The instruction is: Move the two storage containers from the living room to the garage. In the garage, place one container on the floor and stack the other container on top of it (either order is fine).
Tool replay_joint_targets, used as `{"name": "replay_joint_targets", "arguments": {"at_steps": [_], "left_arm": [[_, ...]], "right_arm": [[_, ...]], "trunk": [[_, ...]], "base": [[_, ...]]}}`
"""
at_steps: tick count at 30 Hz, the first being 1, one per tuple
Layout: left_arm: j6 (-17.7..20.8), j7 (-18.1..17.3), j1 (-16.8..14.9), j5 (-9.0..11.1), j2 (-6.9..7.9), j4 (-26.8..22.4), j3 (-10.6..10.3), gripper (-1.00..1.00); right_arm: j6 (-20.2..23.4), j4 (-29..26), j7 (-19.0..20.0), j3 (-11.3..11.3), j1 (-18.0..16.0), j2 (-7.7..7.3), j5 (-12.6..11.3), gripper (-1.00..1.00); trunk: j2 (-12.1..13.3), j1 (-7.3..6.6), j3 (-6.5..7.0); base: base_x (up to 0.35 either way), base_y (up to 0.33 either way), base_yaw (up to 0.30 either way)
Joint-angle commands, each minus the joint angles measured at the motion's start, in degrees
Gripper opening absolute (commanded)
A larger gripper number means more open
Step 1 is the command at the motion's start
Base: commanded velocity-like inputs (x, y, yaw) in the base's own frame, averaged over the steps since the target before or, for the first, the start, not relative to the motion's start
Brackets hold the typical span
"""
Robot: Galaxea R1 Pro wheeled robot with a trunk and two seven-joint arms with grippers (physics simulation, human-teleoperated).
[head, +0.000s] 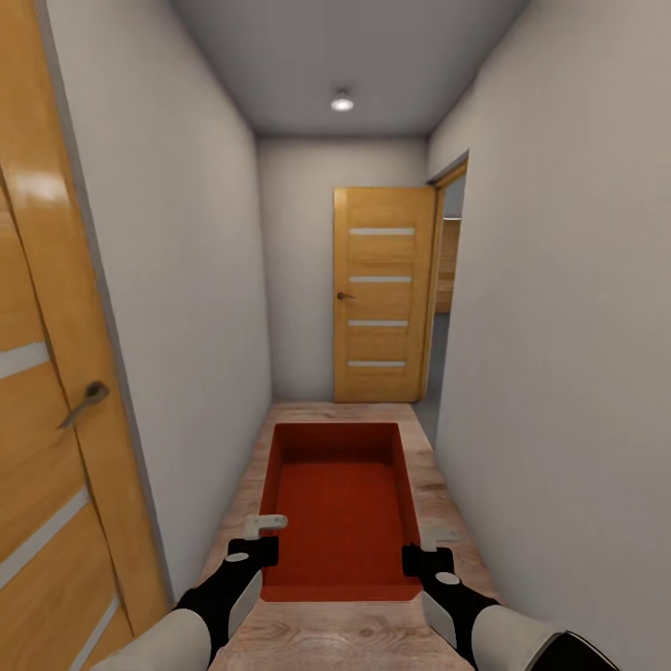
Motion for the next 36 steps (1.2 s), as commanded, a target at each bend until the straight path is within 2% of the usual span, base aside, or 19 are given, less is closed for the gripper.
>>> {"name": "replay_joint_targets", "arguments": {"at_steps": [1,36], "left_arm": [[0.36,0.16,-0.05,0.35,0.93,0.01,5.54,-1.0],[0.36,0.13,-0.05,0.35,0.93,0.01,5.54,-1.0]], "right_arm": [[-0.41,-0.22,0.33,-0.85,-0.04,-0.33,0.28,-1.0],[-0.41,-0.22,0.33,-0.85,-0.04,-0.33,0.28,-1.0]], "trunk": [[-0.04,0.03,-0.07],[-0.04,0.03,-0.07]], "base": [[0.324,0.0,0.0],[0.324,0.0,0.0]]}}
